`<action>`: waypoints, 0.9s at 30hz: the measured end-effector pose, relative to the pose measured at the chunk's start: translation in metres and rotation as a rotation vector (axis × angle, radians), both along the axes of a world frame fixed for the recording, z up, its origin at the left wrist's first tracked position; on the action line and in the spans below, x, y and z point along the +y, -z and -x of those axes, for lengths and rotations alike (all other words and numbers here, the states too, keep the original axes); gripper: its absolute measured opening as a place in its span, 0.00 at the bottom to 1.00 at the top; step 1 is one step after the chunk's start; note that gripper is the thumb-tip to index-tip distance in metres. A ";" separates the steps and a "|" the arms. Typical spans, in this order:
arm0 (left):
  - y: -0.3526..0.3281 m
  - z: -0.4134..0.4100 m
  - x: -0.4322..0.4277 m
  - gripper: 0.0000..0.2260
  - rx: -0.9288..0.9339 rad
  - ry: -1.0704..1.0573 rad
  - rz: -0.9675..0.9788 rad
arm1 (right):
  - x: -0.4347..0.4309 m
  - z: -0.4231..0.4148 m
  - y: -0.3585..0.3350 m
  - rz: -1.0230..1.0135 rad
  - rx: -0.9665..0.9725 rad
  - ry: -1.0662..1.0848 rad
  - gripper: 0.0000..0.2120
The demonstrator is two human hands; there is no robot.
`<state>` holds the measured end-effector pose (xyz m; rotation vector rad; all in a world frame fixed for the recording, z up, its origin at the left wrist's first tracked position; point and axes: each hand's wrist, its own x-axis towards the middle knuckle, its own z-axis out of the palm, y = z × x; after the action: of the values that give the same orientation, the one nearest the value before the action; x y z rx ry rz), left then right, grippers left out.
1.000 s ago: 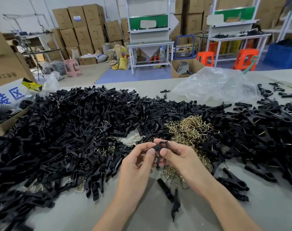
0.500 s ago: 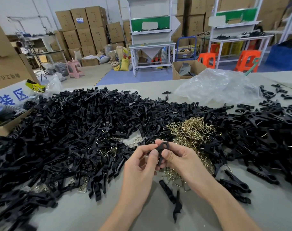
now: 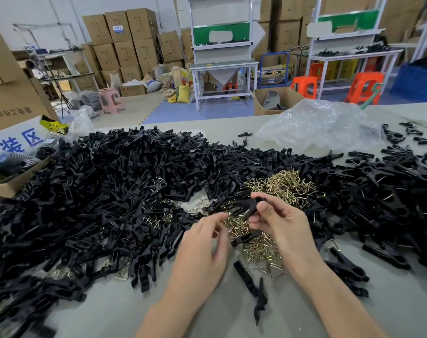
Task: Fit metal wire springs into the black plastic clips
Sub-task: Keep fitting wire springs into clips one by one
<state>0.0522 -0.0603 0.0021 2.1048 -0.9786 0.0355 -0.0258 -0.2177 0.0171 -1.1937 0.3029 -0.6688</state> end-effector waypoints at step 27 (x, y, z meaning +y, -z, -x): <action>0.004 -0.014 -0.004 0.10 -0.267 0.039 -0.306 | -0.003 -0.002 0.000 -0.021 0.017 0.128 0.08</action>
<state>0.0662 -0.0643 -0.0018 2.4025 -1.2485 0.1601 -0.0238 -0.2205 0.0173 -1.1678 0.4020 -0.7648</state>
